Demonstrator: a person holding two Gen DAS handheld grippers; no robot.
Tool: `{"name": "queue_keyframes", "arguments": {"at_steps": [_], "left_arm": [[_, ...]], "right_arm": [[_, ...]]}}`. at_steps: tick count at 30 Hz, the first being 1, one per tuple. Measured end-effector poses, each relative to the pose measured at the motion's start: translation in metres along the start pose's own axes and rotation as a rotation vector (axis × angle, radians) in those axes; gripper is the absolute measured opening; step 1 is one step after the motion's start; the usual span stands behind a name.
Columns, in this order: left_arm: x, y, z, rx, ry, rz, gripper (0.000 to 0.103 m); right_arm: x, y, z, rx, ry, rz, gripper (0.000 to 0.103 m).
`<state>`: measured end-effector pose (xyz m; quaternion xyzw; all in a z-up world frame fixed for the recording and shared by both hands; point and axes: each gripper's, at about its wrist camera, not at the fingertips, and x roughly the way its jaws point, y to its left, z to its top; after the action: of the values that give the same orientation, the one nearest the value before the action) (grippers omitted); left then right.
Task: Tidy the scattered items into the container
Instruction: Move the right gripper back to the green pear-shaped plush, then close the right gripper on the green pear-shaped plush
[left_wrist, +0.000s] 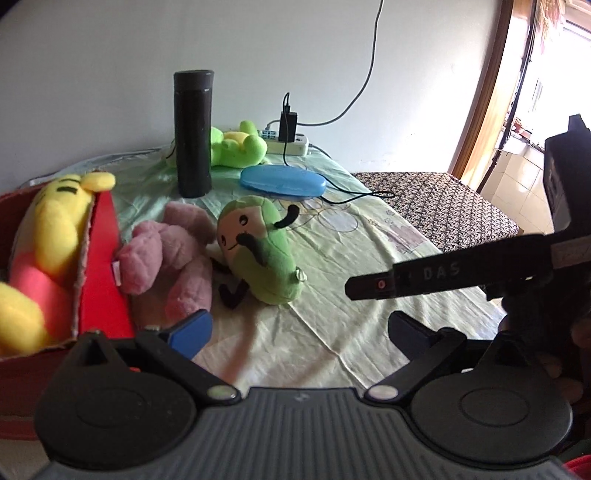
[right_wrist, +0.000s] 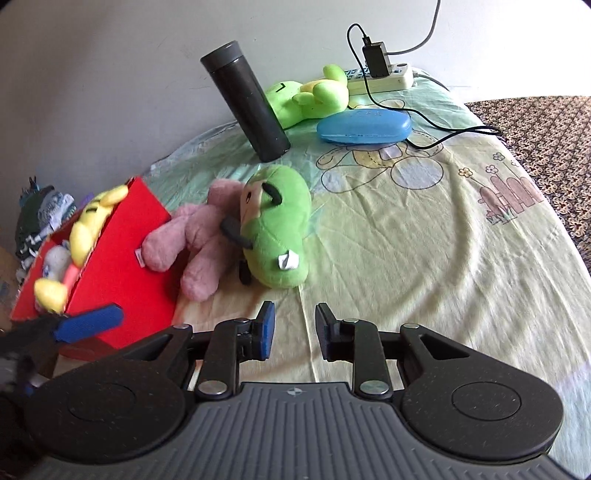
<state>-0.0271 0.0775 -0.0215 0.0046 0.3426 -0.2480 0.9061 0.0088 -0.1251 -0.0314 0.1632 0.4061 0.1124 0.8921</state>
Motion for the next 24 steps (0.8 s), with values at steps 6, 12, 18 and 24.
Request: {"name": "queue_keyframes", "arguments": {"at_steps": [6, 12, 18, 24], "left_arm": [[0.039, -0.001, 0.010, 0.014, 0.013, 0.015, 0.100], [0.074, 0.003, 0.022, 0.031, 0.031, 0.036, 0.101], [0.099, 0.001, 0.024, 0.081, 0.048, 0.053, 0.101], [0.119, 0.005, 0.028, 0.095, 0.052, 0.068, 0.101]], "right_arm": [[0.013, 0.004, 0.025, -0.067, -0.007, 0.039, 0.032], [0.037, 0.004, 0.041, -0.046, 0.053, 0.101, 0.039], [0.061, 0.000, 0.054, 0.002, 0.093, 0.126, 0.043], [0.086, 0.006, 0.066, -0.031, 0.112, 0.119, 0.049]]}}
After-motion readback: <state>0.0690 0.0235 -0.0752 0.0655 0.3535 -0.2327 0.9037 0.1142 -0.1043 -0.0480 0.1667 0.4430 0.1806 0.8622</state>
